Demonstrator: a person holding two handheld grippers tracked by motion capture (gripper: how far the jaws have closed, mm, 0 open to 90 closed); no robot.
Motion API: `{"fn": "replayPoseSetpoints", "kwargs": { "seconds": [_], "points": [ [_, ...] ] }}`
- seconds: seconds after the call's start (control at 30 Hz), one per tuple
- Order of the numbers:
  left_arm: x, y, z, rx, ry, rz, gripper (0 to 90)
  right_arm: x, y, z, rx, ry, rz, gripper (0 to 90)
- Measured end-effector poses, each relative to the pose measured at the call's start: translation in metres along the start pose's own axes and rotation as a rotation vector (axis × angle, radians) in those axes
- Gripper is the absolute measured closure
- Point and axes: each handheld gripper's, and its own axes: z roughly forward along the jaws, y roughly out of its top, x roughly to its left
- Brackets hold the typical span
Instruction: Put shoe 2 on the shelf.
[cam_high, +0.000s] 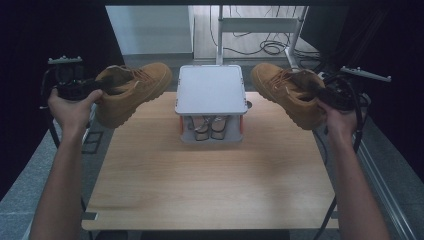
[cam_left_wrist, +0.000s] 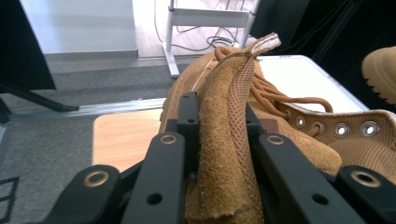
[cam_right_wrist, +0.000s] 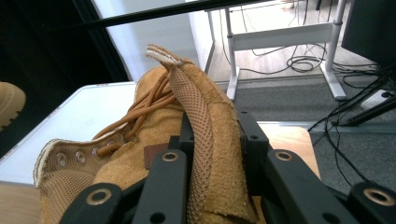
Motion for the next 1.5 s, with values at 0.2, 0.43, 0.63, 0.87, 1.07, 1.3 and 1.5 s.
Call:
{"fn": "replayPoseSetpoints", "kwargs": {
  "seconds": [0.2,0.43,0.63,0.87,1.07,1.3,1.5],
  "points": [
    [-0.014,0.009,0.015,-0.022,-0.018,-0.018,78.0,0.014,0.007,0.01,-0.01,0.004,0.011,76.0],
    [-0.033,0.02,0.035,-0.019,-0.027,-0.014,77.8,0.032,0.014,0.026,-0.017,0.011,0.033,75.7],
    [-0.046,0.027,0.055,-0.01,-0.054,-0.044,77.7,0.052,0.02,0.047,-0.015,0.026,0.053,75.5],
    [-0.063,0.037,0.072,-0.004,-0.08,-0.042,77.6,0.079,0.027,0.07,-0.015,0.04,0.072,75.4],
    [-0.073,0.042,0.09,0.001,-0.134,-0.073,77.4,0.098,0.031,0.089,-0.006,0.06,0.088,75.2],
    [-0.077,0.042,0.099,0.009,-0.14,-0.076,77.1,0.112,0.029,0.105,0.011,0.06,0.087,75.1],
    [-0.078,0.042,0.105,0.014,-0.142,-0.078,76.4,0.125,0.027,0.112,0.02,0.065,0.093,74.6]
  ]
}}
